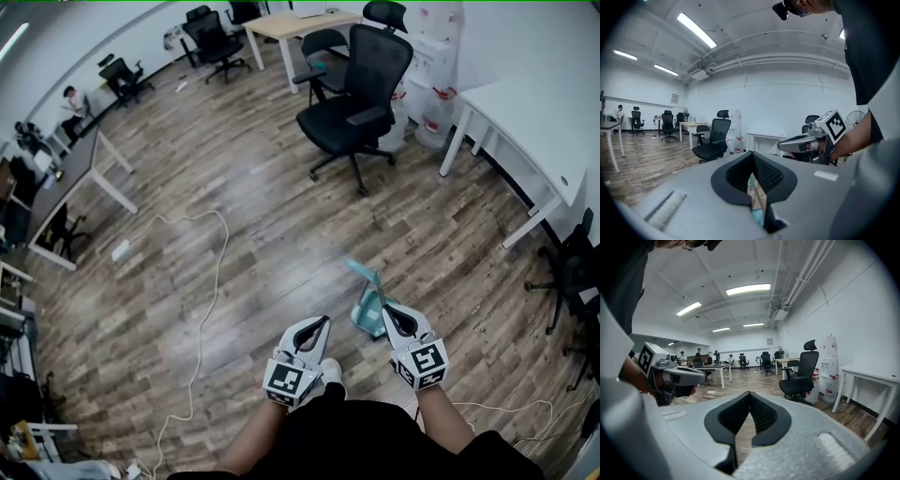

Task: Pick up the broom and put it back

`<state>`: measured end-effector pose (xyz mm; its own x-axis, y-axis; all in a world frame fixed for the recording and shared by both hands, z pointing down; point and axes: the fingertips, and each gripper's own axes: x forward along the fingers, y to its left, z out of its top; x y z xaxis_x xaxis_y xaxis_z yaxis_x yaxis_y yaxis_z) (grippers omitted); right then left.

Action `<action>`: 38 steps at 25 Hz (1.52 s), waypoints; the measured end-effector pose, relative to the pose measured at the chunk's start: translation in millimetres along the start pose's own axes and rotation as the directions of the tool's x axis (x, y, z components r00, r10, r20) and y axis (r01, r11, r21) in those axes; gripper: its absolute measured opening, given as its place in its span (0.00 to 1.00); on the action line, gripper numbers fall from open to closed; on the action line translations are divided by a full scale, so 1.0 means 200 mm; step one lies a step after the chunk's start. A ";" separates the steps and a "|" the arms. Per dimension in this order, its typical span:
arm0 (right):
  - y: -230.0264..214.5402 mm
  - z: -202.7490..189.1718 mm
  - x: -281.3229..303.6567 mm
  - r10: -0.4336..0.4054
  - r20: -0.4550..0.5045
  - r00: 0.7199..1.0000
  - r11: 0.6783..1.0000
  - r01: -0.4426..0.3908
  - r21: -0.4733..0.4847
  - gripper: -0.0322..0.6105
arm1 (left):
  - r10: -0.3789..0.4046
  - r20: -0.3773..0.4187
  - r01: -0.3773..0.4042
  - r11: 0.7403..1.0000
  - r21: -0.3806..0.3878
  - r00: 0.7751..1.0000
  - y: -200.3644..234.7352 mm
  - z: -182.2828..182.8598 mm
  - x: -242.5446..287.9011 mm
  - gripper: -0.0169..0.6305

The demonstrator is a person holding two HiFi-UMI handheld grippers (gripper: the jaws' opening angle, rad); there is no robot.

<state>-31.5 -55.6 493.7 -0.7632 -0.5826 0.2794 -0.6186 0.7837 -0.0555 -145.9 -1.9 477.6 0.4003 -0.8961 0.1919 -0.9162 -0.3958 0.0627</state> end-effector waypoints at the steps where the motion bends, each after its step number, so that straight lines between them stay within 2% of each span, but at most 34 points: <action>1: 0.00 0.00 0.02 -0.010 -0.002 1.000 1.000 0.010 -0.007 0.06 | -0.011 -0.002 0.011 1.000 0.007 1.000 0.02 0.00 0.02 0.06; 6: -0.04 0.01 0.10 -0.054 0.009 0.998 0.998 0.054 0.027 0.06 | -0.043 0.004 0.043 0.999 0.016 0.999 0.11 0.00 0.09 0.05; 10: -0.10 0.00 0.15 -0.079 -0.008 0.997 0.997 0.079 -0.003 0.05 | -0.055 0.001 0.055 0.998 0.015 0.999 0.16 -0.01 0.15 0.06; 19: -0.18 -0.16 0.20 -0.080 -0.113 0.990 0.996 0.074 -0.056 0.06 | -0.021 -0.046 0.021 1.000 -0.009 0.999 0.23 -0.11 0.27 0.06; 24: -0.23 -0.26 0.25 -0.069 -0.149 0.986 0.996 0.060 -0.065 0.07 | 0.025 -0.095 -0.027 0.999 -0.018 0.995 0.31 -0.17 0.29 0.05; 33: -0.35 -0.47 0.36 -0.082 -0.218 0.973 0.996 0.073 -0.051 0.21 | 0.049 -0.159 -0.057 0.997 -0.042 0.986 0.35 -0.37 0.34 0.06; 38: -0.42 -0.60 0.42 -0.087 -0.262 0.961 0.994 0.068 -0.082 0.23 | 0.048 -0.181 -0.057 0.997 -0.046 0.982 0.34 -0.44 0.38 0.06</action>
<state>-22.7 -144.6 636.1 -0.6307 -0.5718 0.5247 -0.6514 0.7575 0.0426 -178.5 -79.8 583.2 0.3456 -0.8628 0.3690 -0.9376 -0.3340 0.0970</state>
